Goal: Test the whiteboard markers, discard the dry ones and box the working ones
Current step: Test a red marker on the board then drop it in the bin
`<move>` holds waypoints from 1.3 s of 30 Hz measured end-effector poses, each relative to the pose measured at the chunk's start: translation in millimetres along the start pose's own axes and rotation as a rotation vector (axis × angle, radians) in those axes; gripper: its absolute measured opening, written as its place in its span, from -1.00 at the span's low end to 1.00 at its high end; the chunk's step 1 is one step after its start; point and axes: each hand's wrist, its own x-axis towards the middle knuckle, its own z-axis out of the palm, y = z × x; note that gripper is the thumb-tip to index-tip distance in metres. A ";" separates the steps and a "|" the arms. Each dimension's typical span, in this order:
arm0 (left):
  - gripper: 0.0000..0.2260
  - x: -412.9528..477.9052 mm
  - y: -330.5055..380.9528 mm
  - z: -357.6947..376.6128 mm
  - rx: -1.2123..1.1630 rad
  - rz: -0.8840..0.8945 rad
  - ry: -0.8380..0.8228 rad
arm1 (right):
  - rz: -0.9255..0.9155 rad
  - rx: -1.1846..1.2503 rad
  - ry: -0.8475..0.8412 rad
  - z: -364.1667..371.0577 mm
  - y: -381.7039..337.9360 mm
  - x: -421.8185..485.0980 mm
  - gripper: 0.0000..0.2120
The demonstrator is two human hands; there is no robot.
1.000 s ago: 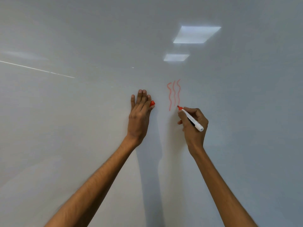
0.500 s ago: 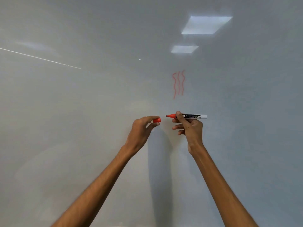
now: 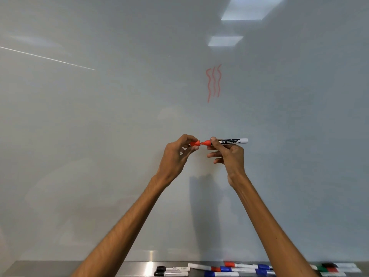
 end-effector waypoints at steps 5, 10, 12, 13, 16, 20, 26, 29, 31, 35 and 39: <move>-0.85 -8.8 -0.8 3.6 0.042 0.011 -0.054 | 0.029 -0.032 -0.036 -4.0 9.0 -4.4 -0.81; -0.81 -14.3 -1.9 8.3 0.022 -0.030 -0.103 | 0.061 -0.008 -0.033 -3.6 16.1 -6.7 -0.85; -0.79 -15.9 -2.9 9.5 0.029 -0.066 -0.138 | 0.066 0.006 -0.027 -2.6 16.9 -7.5 -0.83; -0.78 -16.7 -3.8 10.1 0.032 -0.075 -0.152 | 0.064 0.014 -0.026 -2.0 17.7 -8.0 -0.83; -0.78 -19.0 -5.1 10.2 -0.005 -0.083 -0.156 | 0.051 0.053 -0.016 1.6 22.1 -10.8 -0.85; -0.78 -23.3 -4.7 8.7 -0.006 -0.062 -0.153 | 0.073 0.126 -0.012 7.3 28.4 -16.1 -0.87; -0.83 -26.3 -4.9 -0.2 0.057 -0.001 -0.165 | 0.074 0.162 -0.002 15.1 26.7 -20.4 -0.90; -0.89 -27.9 -9.8 -2.4 0.097 0.023 -0.180 | 0.088 0.178 0.029 20.1 27.8 -24.2 -0.90; -0.89 -30.6 -12.3 -3.7 0.108 0.019 -0.180 | 0.096 0.168 0.035 22.5 29.7 -26.3 -0.88; -0.81 -34.5 -14.2 -10.2 0.135 0.002 -0.140 | 0.112 0.133 -0.024 25.1 30.3 -26.6 -0.88; -0.77 -38.6 -21.1 -22.4 0.204 0.006 -0.140 | 0.119 0.068 -0.097 29.4 35.6 -27.9 -0.89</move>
